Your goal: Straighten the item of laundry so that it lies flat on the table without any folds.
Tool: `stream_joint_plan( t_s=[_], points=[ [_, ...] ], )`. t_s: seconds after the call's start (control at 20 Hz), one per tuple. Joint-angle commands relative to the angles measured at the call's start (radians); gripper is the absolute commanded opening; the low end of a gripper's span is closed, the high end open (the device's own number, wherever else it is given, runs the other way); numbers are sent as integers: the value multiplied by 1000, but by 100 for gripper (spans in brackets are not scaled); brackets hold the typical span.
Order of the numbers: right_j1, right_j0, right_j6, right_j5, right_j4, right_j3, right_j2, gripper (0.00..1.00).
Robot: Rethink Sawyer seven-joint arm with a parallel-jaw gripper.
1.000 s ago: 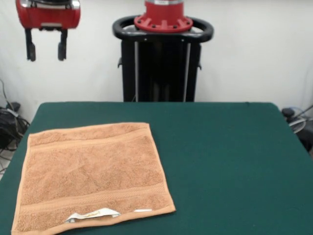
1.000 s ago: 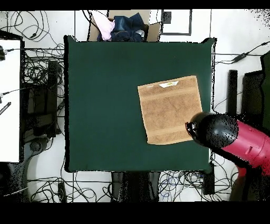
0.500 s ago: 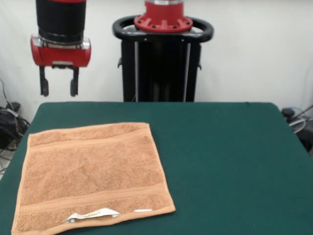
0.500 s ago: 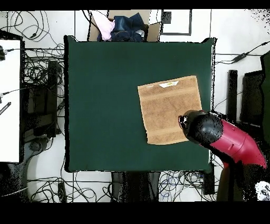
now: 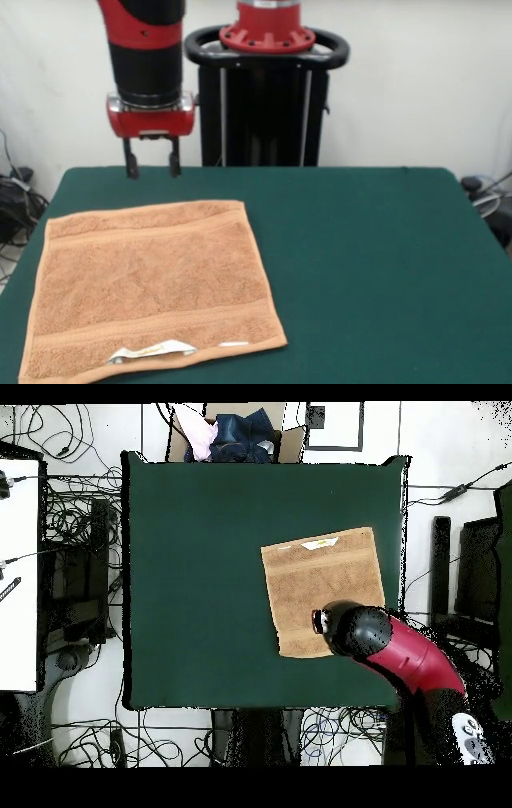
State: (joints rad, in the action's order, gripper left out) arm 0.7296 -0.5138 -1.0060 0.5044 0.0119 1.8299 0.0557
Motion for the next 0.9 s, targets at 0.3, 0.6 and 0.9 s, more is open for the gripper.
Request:
stream_joint_plan(
  t_s=[0.3, 0.6, 0.9],
  points=[
    [-54, 38, -391, -243, -116, 225, -63, 100],
    [-44, 61, -416, -271, -156, 260, -54, 0],
    [-35, 80, -461, -296, -185, 293, -49, 0]
  ],
)
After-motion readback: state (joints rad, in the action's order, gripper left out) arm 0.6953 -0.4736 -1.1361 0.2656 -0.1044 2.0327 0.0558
